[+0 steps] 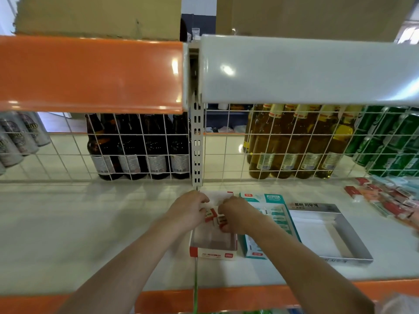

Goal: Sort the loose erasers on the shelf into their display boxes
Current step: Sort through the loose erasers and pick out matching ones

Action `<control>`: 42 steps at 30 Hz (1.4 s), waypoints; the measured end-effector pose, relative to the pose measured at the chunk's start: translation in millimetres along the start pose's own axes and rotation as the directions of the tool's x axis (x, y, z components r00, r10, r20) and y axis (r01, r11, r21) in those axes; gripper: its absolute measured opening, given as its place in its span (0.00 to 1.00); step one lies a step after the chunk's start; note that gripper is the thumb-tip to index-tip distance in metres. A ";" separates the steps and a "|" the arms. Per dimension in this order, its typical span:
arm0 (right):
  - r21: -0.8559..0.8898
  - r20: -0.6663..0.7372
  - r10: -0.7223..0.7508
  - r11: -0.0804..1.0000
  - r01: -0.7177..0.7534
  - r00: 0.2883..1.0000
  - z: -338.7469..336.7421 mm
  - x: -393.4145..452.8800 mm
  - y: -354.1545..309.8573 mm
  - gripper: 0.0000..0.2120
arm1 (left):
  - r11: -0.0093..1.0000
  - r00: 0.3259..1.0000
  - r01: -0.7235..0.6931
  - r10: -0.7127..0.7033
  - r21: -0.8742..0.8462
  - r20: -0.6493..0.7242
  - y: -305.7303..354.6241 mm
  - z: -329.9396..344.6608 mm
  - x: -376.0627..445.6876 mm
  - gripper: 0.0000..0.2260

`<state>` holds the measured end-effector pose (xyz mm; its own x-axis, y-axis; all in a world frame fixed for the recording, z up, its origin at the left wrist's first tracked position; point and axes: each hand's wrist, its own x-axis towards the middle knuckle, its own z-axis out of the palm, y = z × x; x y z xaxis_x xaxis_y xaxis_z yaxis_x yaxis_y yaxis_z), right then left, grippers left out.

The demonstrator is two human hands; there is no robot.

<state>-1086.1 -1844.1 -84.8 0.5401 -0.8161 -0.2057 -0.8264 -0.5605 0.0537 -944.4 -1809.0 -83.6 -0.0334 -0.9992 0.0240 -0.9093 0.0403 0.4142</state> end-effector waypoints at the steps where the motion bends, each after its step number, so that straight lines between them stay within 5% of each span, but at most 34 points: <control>1: 0.020 0.015 0.004 1.000 -0.005 1.000 0.8 0.4 -0.1 0.15 | 1.000 1.000 0.000 0.000 -0.012 -0.015 -0.8 -0.8 0.8 0.15; 5: 0.059 -0.018 -0.003 0.998 0.004 1.000 -4.7 2.3 -3.1 0.12 | 1.000 0.999 0.001 -0.002 -0.015 -0.040 -7.2 -5.6 -0.1 0.15; 12: -0.011 -0.281 -0.012 1.000 0.009 0.960 -18.4 -4.2 14.0 0.12 | 0.999 0.995 0.042 -0.044 -0.031 -0.084 -7.1 -2.9 4.0 0.15; 22: 0.108 -0.214 0.062 0.993 -0.039 0.975 -21.2 -11.5 21.1 0.13 | 0.933 0.980 -0.052 -0.022 0.357 0.198 19.0 9.7 21.1 0.09; 32: 0.176 -0.132 0.096 0.982 -0.072 0.987 -23.3 0.7 -2.3 0.09 | 0.969 0.984 -0.030 -0.015 0.247 0.177 3.4 -6.1 21.5 0.17; 36: 0.137 0.006 0.119 0.983 -0.119 0.993 -26.1 5.3 -15.6 0.13 | 0.965 0.989 -0.033 -0.006 0.261 0.146 -13.5 -13.7 16.8 0.18; 42: 0.010 -0.030 0.094 0.996 -0.093 0.995 -18.0 -0.4 -20.0 0.13 | 0.979 0.994 -0.066 0.048 0.194 0.097 -17.9 -15.9 6.2 0.16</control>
<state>-1066.9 -1835.1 -68.2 0.4649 -0.8688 -0.1702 -0.8749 -0.4803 0.0624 -921.8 -1815.8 -76.4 -0.1172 -0.9921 -0.0445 -0.9682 0.1041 0.2277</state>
